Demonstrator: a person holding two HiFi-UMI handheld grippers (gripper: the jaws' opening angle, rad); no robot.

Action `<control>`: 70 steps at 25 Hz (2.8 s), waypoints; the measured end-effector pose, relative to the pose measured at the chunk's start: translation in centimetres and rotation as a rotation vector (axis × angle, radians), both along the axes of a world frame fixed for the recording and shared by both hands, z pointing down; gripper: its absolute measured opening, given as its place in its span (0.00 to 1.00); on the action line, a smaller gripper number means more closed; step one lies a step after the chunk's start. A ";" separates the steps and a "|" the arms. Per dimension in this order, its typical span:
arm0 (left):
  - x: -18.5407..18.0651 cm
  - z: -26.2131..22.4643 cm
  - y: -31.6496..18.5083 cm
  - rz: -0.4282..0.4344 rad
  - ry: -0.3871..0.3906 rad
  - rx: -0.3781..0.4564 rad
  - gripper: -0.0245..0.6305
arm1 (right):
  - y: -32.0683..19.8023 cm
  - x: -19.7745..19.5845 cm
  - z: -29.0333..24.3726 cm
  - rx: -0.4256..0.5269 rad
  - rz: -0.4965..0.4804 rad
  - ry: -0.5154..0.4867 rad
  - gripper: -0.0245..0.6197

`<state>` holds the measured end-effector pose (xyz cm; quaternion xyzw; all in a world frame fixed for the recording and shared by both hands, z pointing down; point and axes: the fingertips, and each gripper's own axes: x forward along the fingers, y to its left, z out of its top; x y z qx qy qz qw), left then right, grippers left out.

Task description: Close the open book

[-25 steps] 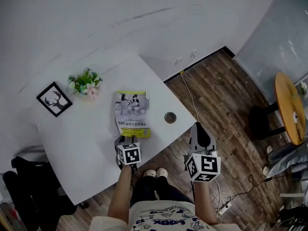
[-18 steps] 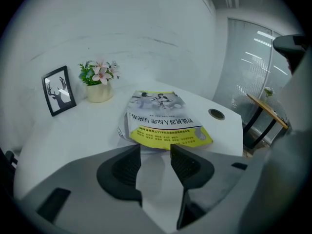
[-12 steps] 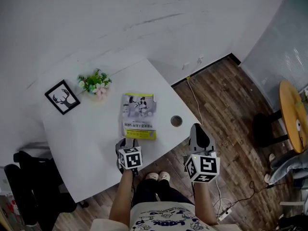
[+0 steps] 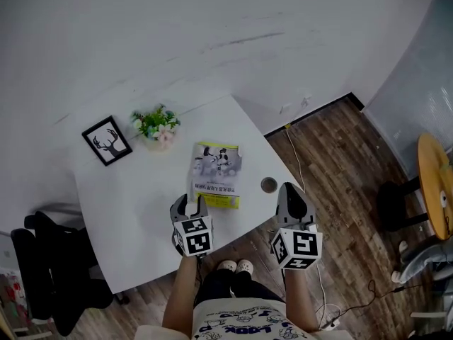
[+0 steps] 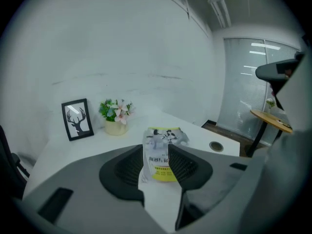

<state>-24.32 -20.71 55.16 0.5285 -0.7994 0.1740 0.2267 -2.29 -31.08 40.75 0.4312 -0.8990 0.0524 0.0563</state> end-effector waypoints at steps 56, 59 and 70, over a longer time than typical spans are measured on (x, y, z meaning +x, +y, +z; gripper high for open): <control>3.9 -23.9 0.8 0.066 -0.235 0.496 0.07 | 1.3 0.1 -8.5 0.160 -0.052 -0.101 0.09; 3.9 -23.8 0.8 0.067 -0.230 0.493 0.07 | 1.3 0.3 -8.4 0.161 -0.049 -0.101 0.09; 4.3 -23.8 0.3 0.078 -0.238 0.489 0.07 | 0.9 0.4 -8.3 0.158 -0.048 -0.096 0.09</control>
